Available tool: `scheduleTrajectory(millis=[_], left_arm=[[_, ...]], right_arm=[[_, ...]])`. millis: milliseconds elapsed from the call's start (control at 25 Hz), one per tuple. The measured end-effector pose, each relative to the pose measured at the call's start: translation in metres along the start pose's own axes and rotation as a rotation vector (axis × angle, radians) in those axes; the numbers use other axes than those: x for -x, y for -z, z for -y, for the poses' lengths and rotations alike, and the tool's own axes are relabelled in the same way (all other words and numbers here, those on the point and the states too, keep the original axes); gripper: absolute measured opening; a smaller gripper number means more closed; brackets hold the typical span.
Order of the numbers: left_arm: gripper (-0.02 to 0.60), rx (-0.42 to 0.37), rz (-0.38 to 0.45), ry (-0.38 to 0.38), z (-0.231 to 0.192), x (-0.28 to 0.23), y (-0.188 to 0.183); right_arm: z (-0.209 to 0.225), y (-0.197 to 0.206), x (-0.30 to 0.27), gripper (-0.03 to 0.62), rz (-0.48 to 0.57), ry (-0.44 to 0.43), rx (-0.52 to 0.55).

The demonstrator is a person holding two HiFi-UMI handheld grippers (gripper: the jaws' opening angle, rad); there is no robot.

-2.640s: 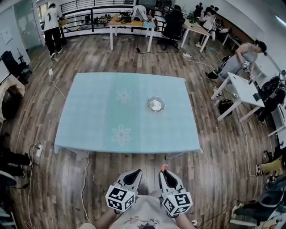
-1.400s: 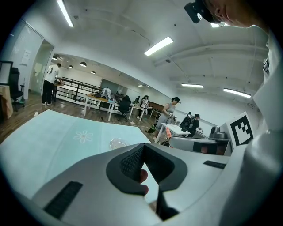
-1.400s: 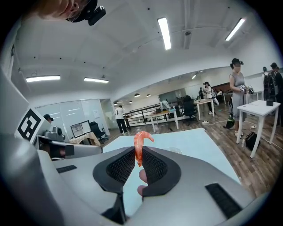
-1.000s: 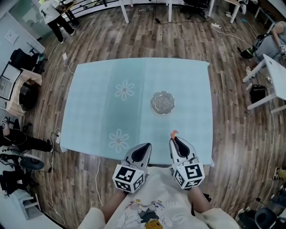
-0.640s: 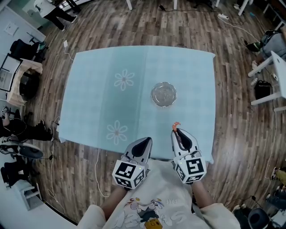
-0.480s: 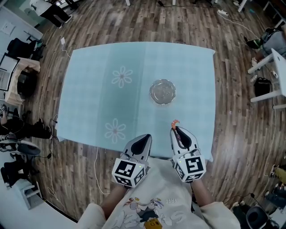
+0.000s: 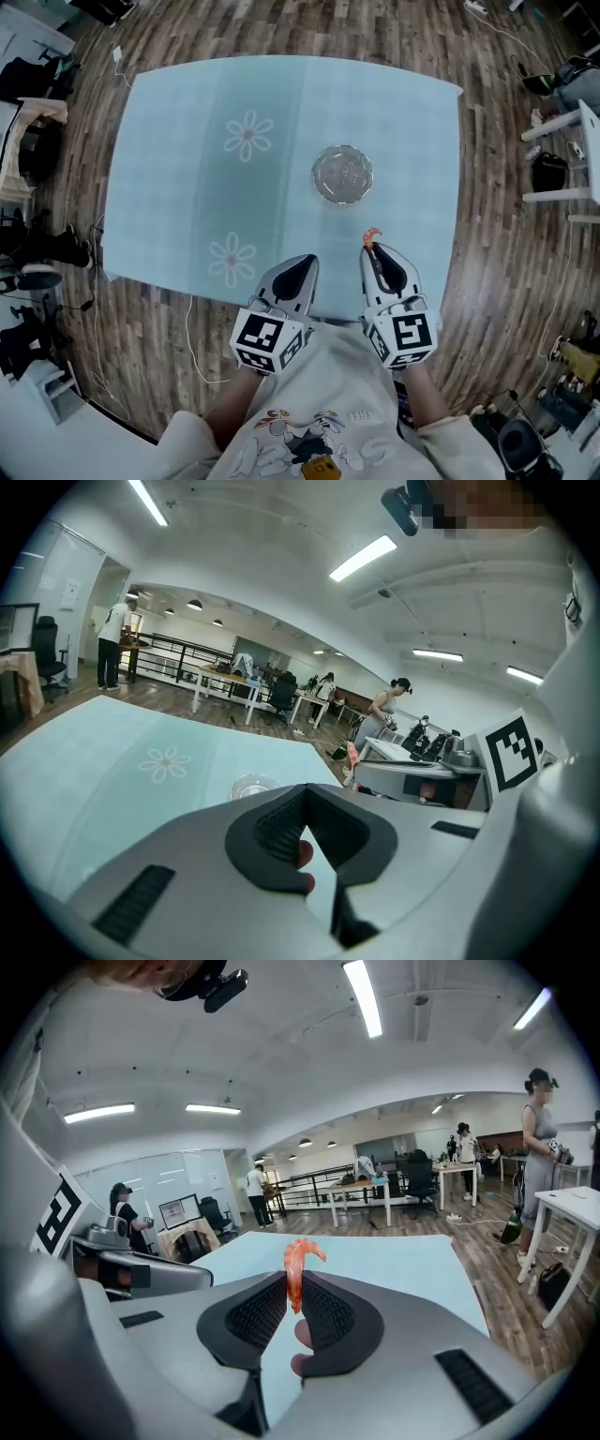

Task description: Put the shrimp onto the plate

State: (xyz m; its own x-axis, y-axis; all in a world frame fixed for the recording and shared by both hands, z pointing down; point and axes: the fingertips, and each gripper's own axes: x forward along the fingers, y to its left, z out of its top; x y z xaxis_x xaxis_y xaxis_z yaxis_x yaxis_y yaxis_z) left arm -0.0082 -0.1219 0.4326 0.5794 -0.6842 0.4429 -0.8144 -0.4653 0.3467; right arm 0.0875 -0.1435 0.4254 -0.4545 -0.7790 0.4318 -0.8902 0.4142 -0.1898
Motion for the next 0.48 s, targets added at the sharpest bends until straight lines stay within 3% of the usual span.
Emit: scheduleTrajectory(millis=[480], left_arm=[[0.008,0.021,-0.059,0.036,-0.031,-0.033,0.012]], right_arm=[[0.016,0.02,-0.043,0.066,-0.077,0.046,-0.039]])
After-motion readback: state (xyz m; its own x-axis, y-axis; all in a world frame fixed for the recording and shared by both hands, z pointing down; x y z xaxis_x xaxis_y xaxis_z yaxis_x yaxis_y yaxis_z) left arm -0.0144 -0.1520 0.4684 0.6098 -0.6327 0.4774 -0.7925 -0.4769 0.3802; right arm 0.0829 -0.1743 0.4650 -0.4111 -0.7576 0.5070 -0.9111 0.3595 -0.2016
